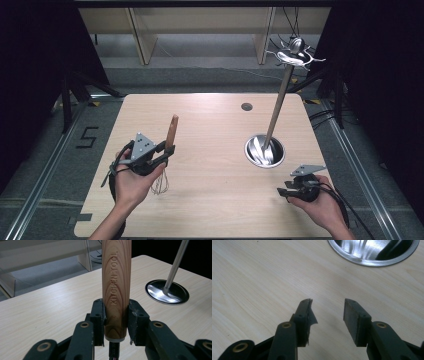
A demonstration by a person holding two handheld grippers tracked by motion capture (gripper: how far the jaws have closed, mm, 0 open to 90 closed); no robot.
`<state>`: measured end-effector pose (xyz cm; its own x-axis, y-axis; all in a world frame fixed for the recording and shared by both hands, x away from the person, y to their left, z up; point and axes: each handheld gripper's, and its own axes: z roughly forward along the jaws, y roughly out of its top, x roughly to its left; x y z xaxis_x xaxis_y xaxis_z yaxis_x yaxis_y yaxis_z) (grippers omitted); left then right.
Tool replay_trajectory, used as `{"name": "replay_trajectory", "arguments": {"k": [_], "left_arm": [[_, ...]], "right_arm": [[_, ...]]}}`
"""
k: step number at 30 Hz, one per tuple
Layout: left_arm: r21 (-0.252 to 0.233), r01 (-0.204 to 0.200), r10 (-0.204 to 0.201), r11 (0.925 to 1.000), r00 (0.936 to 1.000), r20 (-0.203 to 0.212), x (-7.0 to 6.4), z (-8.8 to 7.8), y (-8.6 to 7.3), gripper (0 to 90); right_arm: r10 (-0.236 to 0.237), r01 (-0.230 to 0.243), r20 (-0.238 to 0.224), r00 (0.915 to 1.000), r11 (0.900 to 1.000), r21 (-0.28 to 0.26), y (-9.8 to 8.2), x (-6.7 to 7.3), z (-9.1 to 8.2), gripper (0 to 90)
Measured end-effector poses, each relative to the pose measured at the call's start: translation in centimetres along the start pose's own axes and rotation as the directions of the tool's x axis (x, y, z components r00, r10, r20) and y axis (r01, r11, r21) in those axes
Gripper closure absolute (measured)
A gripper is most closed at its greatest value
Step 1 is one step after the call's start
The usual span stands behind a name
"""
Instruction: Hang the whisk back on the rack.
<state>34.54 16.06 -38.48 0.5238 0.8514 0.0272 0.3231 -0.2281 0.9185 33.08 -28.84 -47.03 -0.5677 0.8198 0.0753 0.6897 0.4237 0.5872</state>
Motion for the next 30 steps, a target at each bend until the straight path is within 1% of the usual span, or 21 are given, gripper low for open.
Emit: {"name": "replay_trajectory", "arguments": {"k": [2, 5, 6, 7, 8, 9, 10, 14, 20, 21, 23, 27, 29, 30], "left_arm": [[-0.013, -0.002, 0.002, 0.9999, 1.0000, 0.004, -0.2, 0.0, 0.2, 68.6], [-0.021, -0.008, 0.008, 0.9997, 1.0000, -0.001, -0.5, -0.1, 0.4, 68.6], [-0.022, -0.001, 0.001, 0.9998, 1.0000, 0.002, -0.6, -0.1, 0.4, 68.6], [-0.028, -0.003, 0.003, 0.9996, 1.0000, 0.000, -0.7, -0.1, 0.6, 68.6], [-0.030, -0.003, 0.003, 0.9995, 1.0000, -0.002, -0.8, -0.1, 0.6, 68.6], [-0.033, -0.005, 0.005, 0.9994, 1.0000, -0.004, -0.9, -0.2, 0.8, 68.6], [-0.041, -0.006, 0.006, 0.9991, 1.0000, -0.003, -1.0, -0.2, 0.9, 68.6], [-0.050, -0.018, 0.017, 0.9986, 0.9997, -0.018, -1.3, -0.2, 1.3, 68.6], [-0.068, -0.023, 0.022, 0.9974, 0.9997, -0.015, -1.9, -0.2, 1.9, 68.6], [-0.074, -0.030, 0.029, 0.9968, 0.9995, -0.015, -2.1, -0.1, 2.1, 68.6], [-0.076, -0.038, 0.037, 0.9964, 0.9993, -0.011, -2.5, 0.0, 2.3, 68.6], [-0.092, -0.046, 0.045, 0.9948, 0.9990, -0.007, -3.1, 0.2, 2.8, 68.6], [-0.106, -0.069, 0.069, 0.9920, 0.9976, -0.002, -3.2, 0.4, 3.2, 68.6], [-0.095, -0.046, 0.046, 0.9944, 0.9989, -0.001, -3.5, 0.3, 3.3, 68.6]], "right_arm": [[0.000, 0.000, 0.000, 1.0000, 1.000, -0.001, 0.0, 0.0, 0.0, 58.2], [-0.001, 0.001, 0.004, 1.0000, 1.000, 0.000, 0.0, 0.0, 0.0, 58.2], [-0.001, 0.001, 0.005, 1.0000, 1.000, -0.002, 0.0, 0.0, 0.0, 58.2], [-0.001, 0.001, 0.005, 1.0000, 1.000, -0.003, 0.0, 0.0, 0.0, 58.2], [-0.022, 0.022, 0.018, 0.9996, 1.000, -0.011, 0.0, -0.1, 0.0, 58.1], [-0.019, 0.020, 0.017, 0.9997, 1.000, -0.013, 0.0, -0.1, 0.0, 58.1], [-0.023, 0.023, 0.011, 0.9997, 1.000, 0.013, 0.1, -0.1, -0.2, 58.1], [-0.023, 0.023, 0.013, 0.9996, 1.000, 0.009, 0.0, -0.1, -0.2, 58.0], [-0.023, 0.023, 0.010, 0.9997, 1.000, 0.010, 0.1, -0.1, -0.2, 57.9], [-0.023, 0.023, 0.012, 0.9997, 1.000, 0.010, 0.1, -0.1, -0.2, 57.9], [-0.017, 0.017, 0.018, 0.9997, 0.999, -0.028, 0.0, -0.1, 0.1, 57.8], [-0.019, 0.019, 0.013, 0.9997, 1.000, 0.005, 0.1, 0.0, -0.2, 57.7], [-0.017, 0.017, 0.014, 0.9998, 1.000, 0.003, 0.1, 0.0, -0.2, 57.7], [-0.017, 0.017, 0.013, 0.9998, 1.000, 0.003, 0.1, 0.0, -0.2, 57.7]]}}
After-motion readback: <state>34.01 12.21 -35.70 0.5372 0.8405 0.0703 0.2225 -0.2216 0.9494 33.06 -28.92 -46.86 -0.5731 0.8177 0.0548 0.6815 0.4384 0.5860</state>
